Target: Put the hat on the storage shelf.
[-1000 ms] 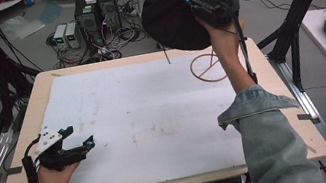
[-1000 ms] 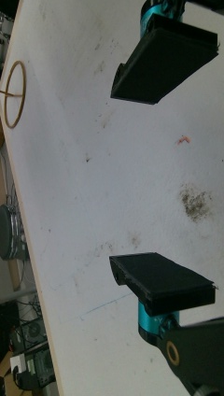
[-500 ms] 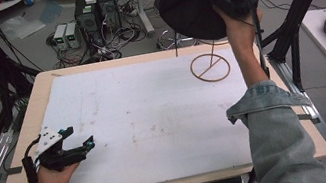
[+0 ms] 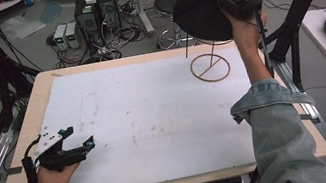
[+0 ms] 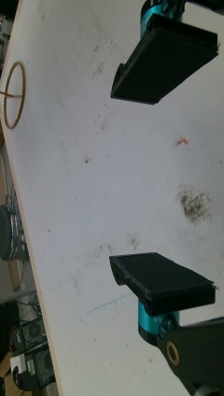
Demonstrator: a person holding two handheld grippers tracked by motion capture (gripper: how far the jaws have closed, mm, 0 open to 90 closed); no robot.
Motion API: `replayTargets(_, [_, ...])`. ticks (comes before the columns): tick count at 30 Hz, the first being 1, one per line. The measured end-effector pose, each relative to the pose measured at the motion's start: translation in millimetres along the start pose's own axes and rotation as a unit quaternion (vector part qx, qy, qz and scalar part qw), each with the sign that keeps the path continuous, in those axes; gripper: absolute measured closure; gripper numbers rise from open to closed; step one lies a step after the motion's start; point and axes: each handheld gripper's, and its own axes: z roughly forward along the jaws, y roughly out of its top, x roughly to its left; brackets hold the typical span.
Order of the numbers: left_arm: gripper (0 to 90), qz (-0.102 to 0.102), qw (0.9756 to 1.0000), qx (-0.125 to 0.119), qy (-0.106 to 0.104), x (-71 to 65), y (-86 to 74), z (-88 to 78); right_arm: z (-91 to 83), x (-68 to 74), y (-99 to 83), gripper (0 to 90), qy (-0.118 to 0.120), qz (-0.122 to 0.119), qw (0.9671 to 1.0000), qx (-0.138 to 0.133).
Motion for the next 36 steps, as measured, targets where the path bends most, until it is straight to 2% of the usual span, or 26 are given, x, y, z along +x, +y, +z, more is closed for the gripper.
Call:
replayTargets(12, [17.0,-0.001,1.0,0.003,0.0,1.5,-1.9,-1.9,19.8,-12.3,-31.8,74.0,-0.014,0.009,0.9983,0.056])
replayTargets(20, [17.0,-0.002,1.0,0.003,-0.002,0.9,-2.4,-1.2,25.8,-21.5,-42.8,73.4,-0.02,0.022,0.9961,0.084])
replayTargets(33, [17.0,-0.001,1.0,0.004,-0.002,0.4,-3.0,-0.8,34.0,-26.4,-53.2,72.1,-0.025,0.033,0.992,0.119])
replayTargets(36, [17.0,-0.001,1.0,0.006,-0.003,0.2,-3.4,-0.5,37.0,-25.4,-55.4,71.8,-0.024,0.03,0.9913,0.126])
